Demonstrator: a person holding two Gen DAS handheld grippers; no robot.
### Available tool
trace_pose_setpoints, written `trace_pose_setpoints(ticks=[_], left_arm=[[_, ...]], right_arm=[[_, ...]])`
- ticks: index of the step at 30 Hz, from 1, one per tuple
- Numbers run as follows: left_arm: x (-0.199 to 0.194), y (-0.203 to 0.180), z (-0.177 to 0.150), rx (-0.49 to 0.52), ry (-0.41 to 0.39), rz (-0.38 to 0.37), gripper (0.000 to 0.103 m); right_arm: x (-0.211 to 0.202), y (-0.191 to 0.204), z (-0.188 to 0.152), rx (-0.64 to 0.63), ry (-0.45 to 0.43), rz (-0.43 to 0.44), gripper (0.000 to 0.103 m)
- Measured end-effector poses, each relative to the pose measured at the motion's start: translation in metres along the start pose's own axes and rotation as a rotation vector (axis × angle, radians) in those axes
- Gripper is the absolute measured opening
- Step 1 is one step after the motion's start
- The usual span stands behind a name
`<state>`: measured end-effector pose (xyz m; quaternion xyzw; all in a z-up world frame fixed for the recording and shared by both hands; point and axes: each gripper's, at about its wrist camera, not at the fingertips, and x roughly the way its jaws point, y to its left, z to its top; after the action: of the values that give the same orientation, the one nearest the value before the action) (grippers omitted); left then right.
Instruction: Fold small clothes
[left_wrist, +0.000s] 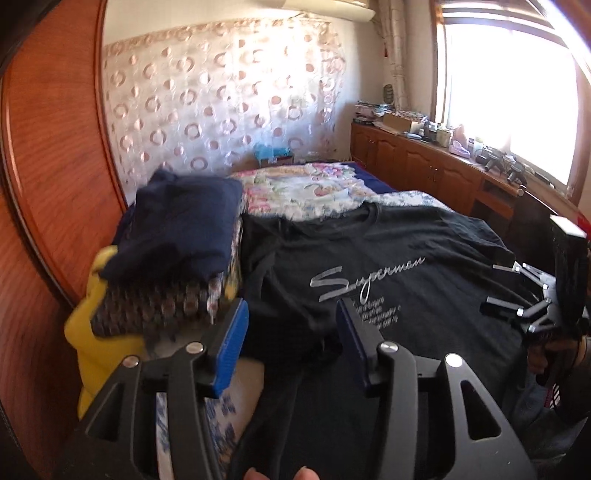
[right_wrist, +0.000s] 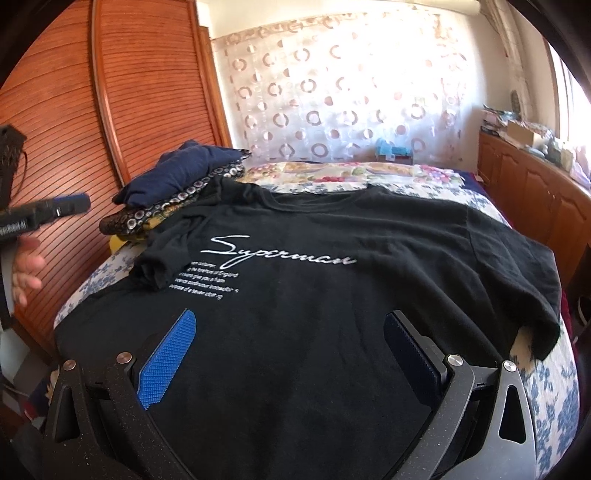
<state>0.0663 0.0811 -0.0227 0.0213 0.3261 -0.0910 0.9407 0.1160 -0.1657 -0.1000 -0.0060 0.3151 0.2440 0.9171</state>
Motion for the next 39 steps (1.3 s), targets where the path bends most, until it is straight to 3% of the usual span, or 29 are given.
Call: trace_pose_setpoints(ticks=[7,17,25,30,32,34,36,39], left_arm=[[-0.004,0.028,-0.039,-0.108,0.001,0.02,0.051],[-0.036,0.045,-0.047,-0.118,-0.072,0.121,0.056],[-0.047,0.063,-0.057,-0.161,-0.094,0.149,0.057],[-0.045,0.071,-0.063,-0.191,-0.086,0.154,0.057],[-0.04,0.072,-0.066,-0.201,-0.068,0.168,0.057],[-0.032,0.072,-0.07,-0.204,-0.049,0.182,0.057],[-0.024,0.071,-0.073,-0.212,-0.035,0.169,0.057],[-0.009,0.069,-0.079,-0.232,-0.003,0.138,0.057]], right_arm=[[0.022,0.027,0.028,-0.085,0.029,0.1,0.097],[0.088,0.101,0.062,-0.253,0.127,0.26,0.091],[0.146,0.166,0.072,-0.401,0.21,0.329,0.067],[0.179,0.187,0.06,-0.491,0.29,0.307,0.059],[0.19,0.19,0.055,-0.529,0.312,0.27,0.051],[0.19,0.186,0.052,-0.548,0.297,0.247,0.027],[0.185,0.178,0.055,-0.52,0.277,0.255,0.014],[0.169,0.156,0.065,-0.424,0.211,0.279,0.01]])
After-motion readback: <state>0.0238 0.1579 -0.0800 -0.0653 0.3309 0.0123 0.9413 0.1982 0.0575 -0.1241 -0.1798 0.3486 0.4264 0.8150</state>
